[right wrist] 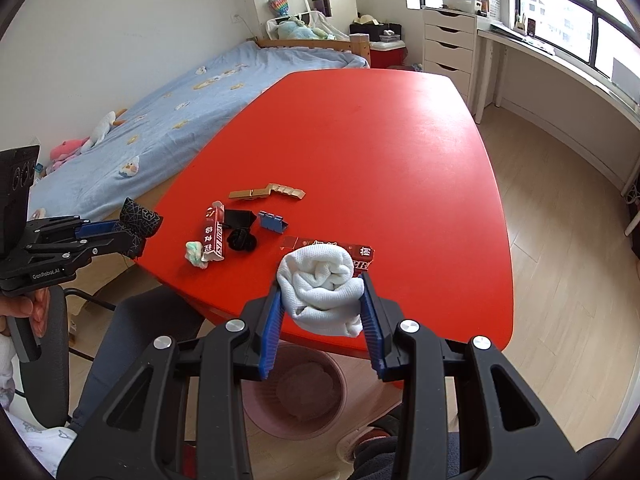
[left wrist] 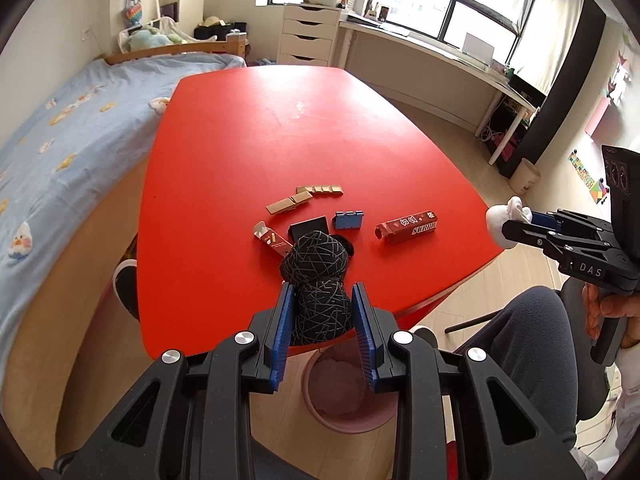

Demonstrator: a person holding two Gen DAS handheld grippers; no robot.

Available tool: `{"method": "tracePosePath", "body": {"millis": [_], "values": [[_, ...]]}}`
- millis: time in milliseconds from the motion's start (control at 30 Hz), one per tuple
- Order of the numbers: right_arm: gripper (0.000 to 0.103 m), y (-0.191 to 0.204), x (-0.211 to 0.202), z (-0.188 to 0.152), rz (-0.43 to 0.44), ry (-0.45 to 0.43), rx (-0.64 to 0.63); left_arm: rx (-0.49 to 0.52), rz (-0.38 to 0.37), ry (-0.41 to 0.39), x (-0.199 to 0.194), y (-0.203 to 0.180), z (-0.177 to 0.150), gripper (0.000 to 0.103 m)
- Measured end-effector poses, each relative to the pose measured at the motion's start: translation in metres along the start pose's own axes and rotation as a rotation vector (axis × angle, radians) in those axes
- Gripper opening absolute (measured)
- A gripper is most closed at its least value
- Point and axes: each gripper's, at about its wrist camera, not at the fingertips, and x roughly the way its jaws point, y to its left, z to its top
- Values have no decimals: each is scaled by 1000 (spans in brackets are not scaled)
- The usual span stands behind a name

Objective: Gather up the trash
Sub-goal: 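Carry both items over the pink wastebasket and open both tools to drop them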

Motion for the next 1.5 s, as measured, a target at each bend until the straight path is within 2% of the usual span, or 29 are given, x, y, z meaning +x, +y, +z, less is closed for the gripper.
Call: {"method": "tracePosePath", "body": {"millis": [267, 533, 867, 933, 967, 1000, 1033, 1067, 1100, 1233, 1500], "values": [[36, 24, -20, -24, 38, 0, -21, 8, -48, 12, -6, -20, -21, 29], [37, 40, -16, -52, 89, 49, -24, 22, -93, 53, -4, -38, -44, 29], [38, 47, -15, -59, 121, 55, -30, 41, -133, 62, -6, -51, -50, 30], [42, 47, -15, -59, 130, 55, -33, 48, -140, 62, -6, -52, -50, 31], [57, 47, -15, -59, 132, 55, -33, 53, -142, 63, -6, -53, -50, 32], [73, 47, -16, -59, 134, 51, -29, 56, -142, 65, -5, -52, -49, 41], [78, 46, -17, -59, 135, 45, -27, 54, -139, 59, -5, -52, -49, 60], [83, 45, -17, -58, 132, 42, -25, 48, -137, 47, -6, -50, -49, 71], [88, 44, -17, -58, 127, 43, -24, 39, -133, 30, -8, -49, -49, 87], [93, 42, -16, -58, 112, 46, -20, 24, -91, 18, -8, -45, -47, 94], [97, 39, -12, -58, 107, 54, -15, 7, -70, 13, -9, -37, -47, 95]]}}
